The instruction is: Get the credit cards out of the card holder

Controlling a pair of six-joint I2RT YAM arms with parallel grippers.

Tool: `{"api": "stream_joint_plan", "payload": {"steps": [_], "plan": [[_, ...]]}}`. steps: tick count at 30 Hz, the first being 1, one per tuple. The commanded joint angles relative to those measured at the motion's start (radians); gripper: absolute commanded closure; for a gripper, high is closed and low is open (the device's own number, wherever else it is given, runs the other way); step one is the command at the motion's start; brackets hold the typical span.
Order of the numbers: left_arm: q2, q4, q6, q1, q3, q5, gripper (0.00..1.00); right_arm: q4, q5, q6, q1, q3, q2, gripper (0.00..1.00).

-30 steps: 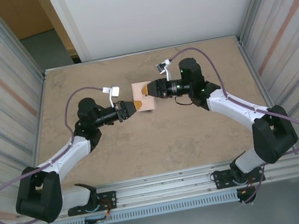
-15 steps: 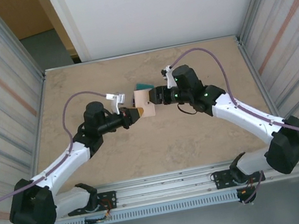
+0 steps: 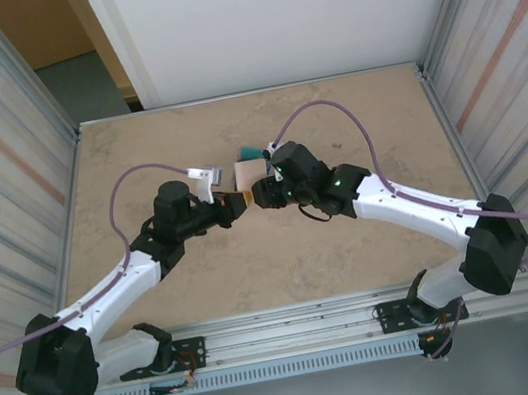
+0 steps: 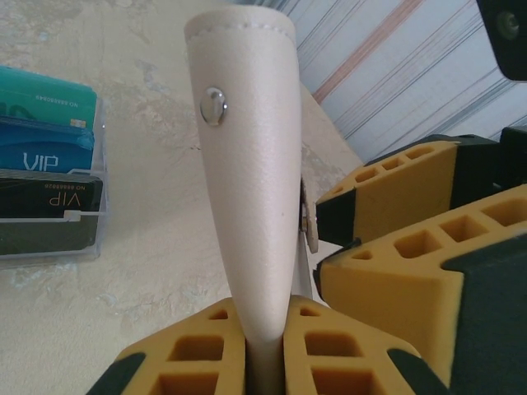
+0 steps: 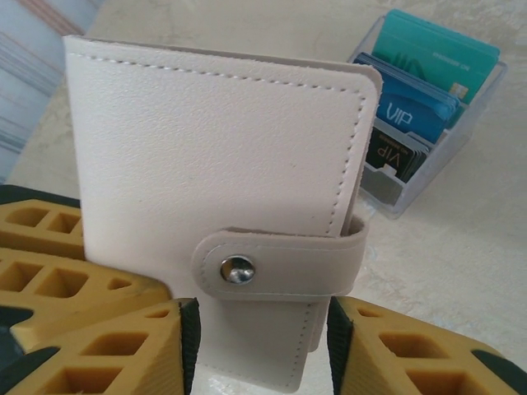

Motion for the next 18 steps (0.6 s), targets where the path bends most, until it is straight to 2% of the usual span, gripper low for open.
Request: {"api": "stream_joint_plan", "payload": {"steps": [1, 13, 18], "plan": [[0.005, 0.026, 0.019, -0.009, 0.012, 0.012, 1.0, -0.002, 0.04, -0.001, 0.002, 0.04, 0.019, 0.52], [0.02, 0.025, 0.025, -0.022, 0.022, 0.039, 1.0, -0.031, 0.098, 0.001, 0.003, 0.063, 0.062, 0.52], [0.037, 0.027, 0.021, -0.032, 0.038, 0.04, 1.0, -0.06, 0.147, 0.004, 0.002, 0.064, 0.068, 0.63]]}}
